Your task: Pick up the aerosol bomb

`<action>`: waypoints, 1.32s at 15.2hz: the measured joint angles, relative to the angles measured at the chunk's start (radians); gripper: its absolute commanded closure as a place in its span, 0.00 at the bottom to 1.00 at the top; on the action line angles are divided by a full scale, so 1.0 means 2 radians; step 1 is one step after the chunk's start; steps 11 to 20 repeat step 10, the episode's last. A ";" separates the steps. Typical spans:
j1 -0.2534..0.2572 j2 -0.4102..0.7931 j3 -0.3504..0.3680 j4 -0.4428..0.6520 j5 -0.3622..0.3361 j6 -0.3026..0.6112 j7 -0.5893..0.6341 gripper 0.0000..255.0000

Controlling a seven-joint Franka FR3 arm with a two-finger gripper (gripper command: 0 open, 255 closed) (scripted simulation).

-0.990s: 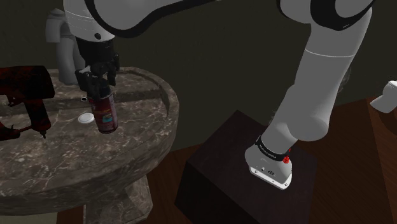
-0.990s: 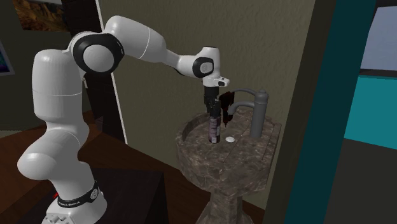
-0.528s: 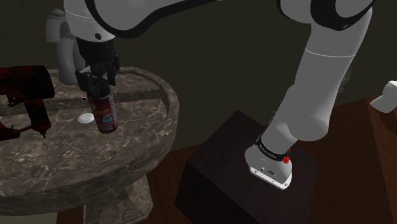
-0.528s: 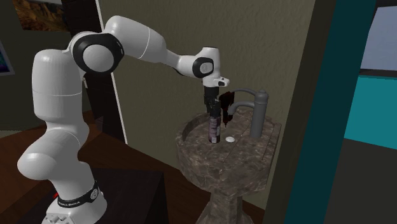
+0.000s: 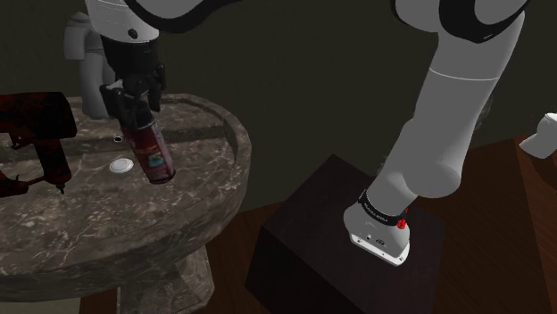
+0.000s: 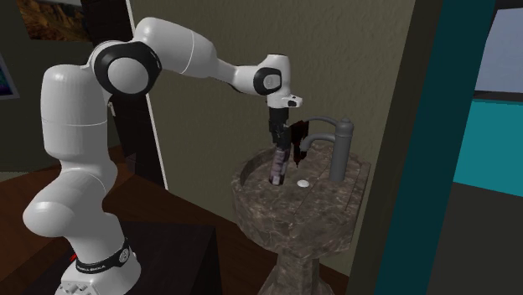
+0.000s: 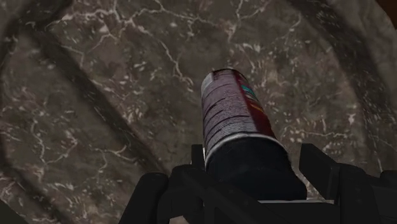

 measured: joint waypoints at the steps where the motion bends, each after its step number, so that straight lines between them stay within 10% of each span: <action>1: 0.001 0.000 0.000 0.007 0.000 -0.007 0.000 1.00; 20: 0.000 -0.009 0.002 0.053 0.006 -0.060 -0.006 1.00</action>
